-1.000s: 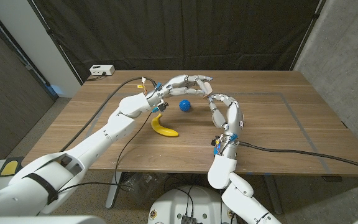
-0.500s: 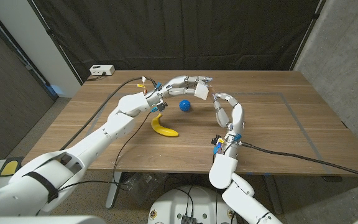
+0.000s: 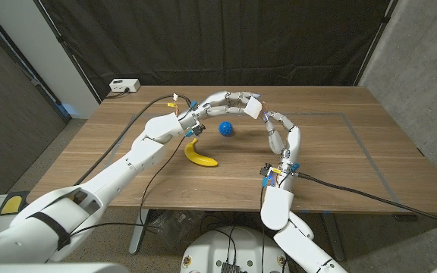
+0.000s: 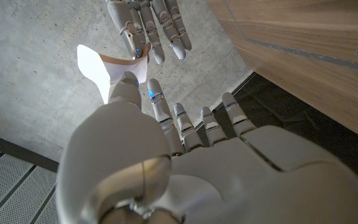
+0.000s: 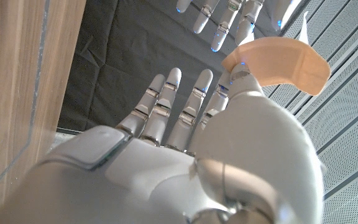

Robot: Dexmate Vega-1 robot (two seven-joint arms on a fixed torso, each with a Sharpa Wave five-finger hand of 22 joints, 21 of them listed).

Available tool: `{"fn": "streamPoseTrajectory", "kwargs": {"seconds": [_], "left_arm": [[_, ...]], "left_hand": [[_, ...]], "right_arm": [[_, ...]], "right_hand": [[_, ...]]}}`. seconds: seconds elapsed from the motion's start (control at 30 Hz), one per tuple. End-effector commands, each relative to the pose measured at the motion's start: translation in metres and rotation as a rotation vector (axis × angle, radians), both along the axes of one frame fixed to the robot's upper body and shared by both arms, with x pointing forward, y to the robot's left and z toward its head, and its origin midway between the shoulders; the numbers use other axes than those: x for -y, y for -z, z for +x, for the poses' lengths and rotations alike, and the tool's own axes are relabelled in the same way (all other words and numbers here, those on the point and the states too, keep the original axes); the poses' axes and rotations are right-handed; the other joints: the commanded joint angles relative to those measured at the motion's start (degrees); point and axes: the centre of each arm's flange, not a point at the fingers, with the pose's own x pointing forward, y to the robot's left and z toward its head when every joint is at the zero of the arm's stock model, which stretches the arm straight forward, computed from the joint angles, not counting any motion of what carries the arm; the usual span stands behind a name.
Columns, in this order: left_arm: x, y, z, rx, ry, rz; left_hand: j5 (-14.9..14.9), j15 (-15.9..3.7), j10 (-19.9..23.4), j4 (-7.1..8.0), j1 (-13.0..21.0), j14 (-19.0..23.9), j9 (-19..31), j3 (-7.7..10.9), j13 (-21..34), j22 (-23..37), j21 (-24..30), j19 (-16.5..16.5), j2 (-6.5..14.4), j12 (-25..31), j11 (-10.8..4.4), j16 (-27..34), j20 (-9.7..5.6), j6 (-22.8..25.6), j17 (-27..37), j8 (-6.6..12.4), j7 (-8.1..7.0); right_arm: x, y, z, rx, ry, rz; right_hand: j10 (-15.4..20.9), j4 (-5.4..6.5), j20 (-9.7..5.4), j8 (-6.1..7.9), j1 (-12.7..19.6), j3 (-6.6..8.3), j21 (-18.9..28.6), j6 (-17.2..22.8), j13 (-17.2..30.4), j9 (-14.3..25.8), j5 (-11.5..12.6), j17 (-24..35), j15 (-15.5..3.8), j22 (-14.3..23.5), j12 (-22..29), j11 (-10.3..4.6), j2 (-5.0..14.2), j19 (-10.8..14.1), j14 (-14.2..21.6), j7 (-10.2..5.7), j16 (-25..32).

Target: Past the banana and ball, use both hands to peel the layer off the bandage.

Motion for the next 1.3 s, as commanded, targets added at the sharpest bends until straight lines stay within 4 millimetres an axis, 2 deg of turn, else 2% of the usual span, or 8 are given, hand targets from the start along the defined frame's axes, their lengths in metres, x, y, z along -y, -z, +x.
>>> {"fn": "streamPoseTrajectory", "kwargs": {"seconds": [0.03, 0.5, 0.77, 0.9, 0.97, 1.1, 1.23, 1.3], "left_arm": [[0.002, -0.001, -0.007, 0.016, -0.023, -0.079], [0.008, -0.004, -0.012, 0.061, -0.055, -0.028], [0.011, -0.004, -0.015, 0.072, -0.047, -0.008], [0.012, -0.004, -0.017, 0.073, -0.046, -0.028], [0.011, -0.004, -0.018, 0.065, -0.044, -0.059], [0.009, -0.003, -0.019, 0.073, -0.057, -0.078], [0.008, -0.002, -0.019, 0.067, -0.060, -0.096], [0.007, -0.001, -0.019, 0.065, -0.062, -0.103]], "left_hand": [[-0.09, -0.47, 1.39, 0.17, -0.39, 1.27, 0.07, -0.26, 0.31, 0.14, 0.67, 1.19, -0.50, 0.58, -0.25, 0.52, -0.26, 1.67, 0.17, -0.02, 0.09], [0.02, -0.76, 2.40, -1.67, 2.42, 1.96, -0.03, 0.71, 0.01, 0.14, 1.10, 1.85, -0.55, 0.54, -1.46, 0.18, -0.10, 6.74, -0.06, 1.04, 1.39], [0.03, -0.61, 2.05, -2.39, 3.13, 1.58, -0.07, 0.54, 0.02, 0.12, 1.01, 1.43, -1.64, 0.26, -1.78, -0.20, -0.12, 7.39, -0.11, 0.77, 0.59], [0.10, -1.04, 3.49, -3.05, 5.06, 2.33, -0.10, 1.60, -0.19, 0.12, 1.35, 1.91, -0.63, 0.54, -2.21, -0.15, -0.18, 14.11, -0.05, 2.39, 0.97], [-0.66, -2.32, 6.05, -3.19, 6.63, 3.90, -0.13, 2.96, -0.48, 0.12, 1.87, 2.70, 1.26, 1.10, -2.23, 0.33, -0.67, 20.01, 0.00, 3.66, 3.23], [-0.96, -3.13, 6.94, -3.15, 6.95, 4.62, -0.22, 3.38, -0.60, 0.12, 2.23, 3.38, 1.80, 1.21, -2.42, 0.54, -1.30, 21.39, 0.01, 3.75, 3.78], [-1.11, -3.61, 7.63, -3.19, 7.15, 5.08, -0.25, 3.57, -0.63, 0.10, 2.45, 3.81, 1.95, 1.37, -2.63, 0.66, -1.73, 21.58, -0.02, 3.56, 3.85], [-1.17, -3.73, 7.75, -3.20, 7.21, 5.18, -0.25, 3.64, -0.62, 0.09, 2.46, 3.79, 1.99, 1.38, -2.48, 0.67, -1.71, 21.68, -0.03, 3.50, 3.80]], "right_arm": [[0.002, -0.002, -0.001, 0.004, -0.018, -0.054], [-0.005, -0.011, -0.009, 0.043, -0.012, -0.113], [-0.007, -0.012, -0.008, 0.035, 0.001, -0.118], [-0.007, -0.011, -0.009, 0.034, 0.002, -0.119], [-0.007, -0.011, -0.009, 0.030, 0.003, -0.125], [-0.007, -0.010, -0.009, 0.020, -0.001, -0.131], [-0.007, -0.010, -0.010, 0.012, -0.002, -0.143], [-0.007, -0.010, -0.010, 0.001, -0.004, -0.156]], "right_hand": [[-0.15, -0.05, -4.35, 0.40, 0.24, -0.30, 0.26, 1.77, 0.15, 0.19, 0.37, 0.20, -9.71, 0.08, -0.04, -0.15, 0.56, -0.26, -0.20, -1.52, 0.04], [-0.45, 0.05, -4.28, 0.25, 0.25, -0.70, 0.63, 1.88, 0.24, 0.14, 0.42, 0.28, -9.68, 0.05, -0.25, -0.18, 0.63, -0.66, -0.58, -1.59, -0.01], [-0.55, 0.14, -4.13, 0.16, 0.21, -1.06, 1.02, 2.14, 0.32, 0.03, 0.45, 0.35, -9.66, 0.00, -0.36, -0.19, 0.62, -0.74, -0.78, -1.63, 0.00], [-0.55, 0.22, -4.05, 0.07, 0.14, -1.21, 1.16, 2.12, 0.35, 0.00, 0.46, 0.39, -9.62, -0.03, -0.39, -0.19, 0.66, -0.84, -0.84, -1.66, 0.02], [-0.55, 0.24, -3.94, 0.05, 0.13, -1.24, 1.20, 2.14, 0.36, -0.02, 0.46, 0.40, -9.61, -0.03, -0.39, -0.19, 0.67, -0.83, -0.85, -1.67, 0.02], [-0.60, 0.30, -3.71, -0.02, 0.09, -1.38, 1.44, 2.31, 0.39, -0.15, 0.48, 0.43, -9.52, -0.06, -0.44, -0.21, 0.71, -0.71, -0.90, -1.68, 0.03], [-0.89, 0.40, -2.52, -0.30, -0.04, -1.62, 1.98, 2.26, 0.41, -0.47, 0.50, 0.49, -9.31, -0.12, -0.61, -0.20, 0.71, -0.22, -0.99, -1.43, 0.04], [-1.25, 0.70, -1.27, -1.43, -0.53, -1.97, 2.58, 0.04, 0.41, -0.75, 0.53, 0.67, -8.89, -0.21, -0.79, -0.20, 0.71, 0.24, -0.75, -1.17, 0.18]]}}
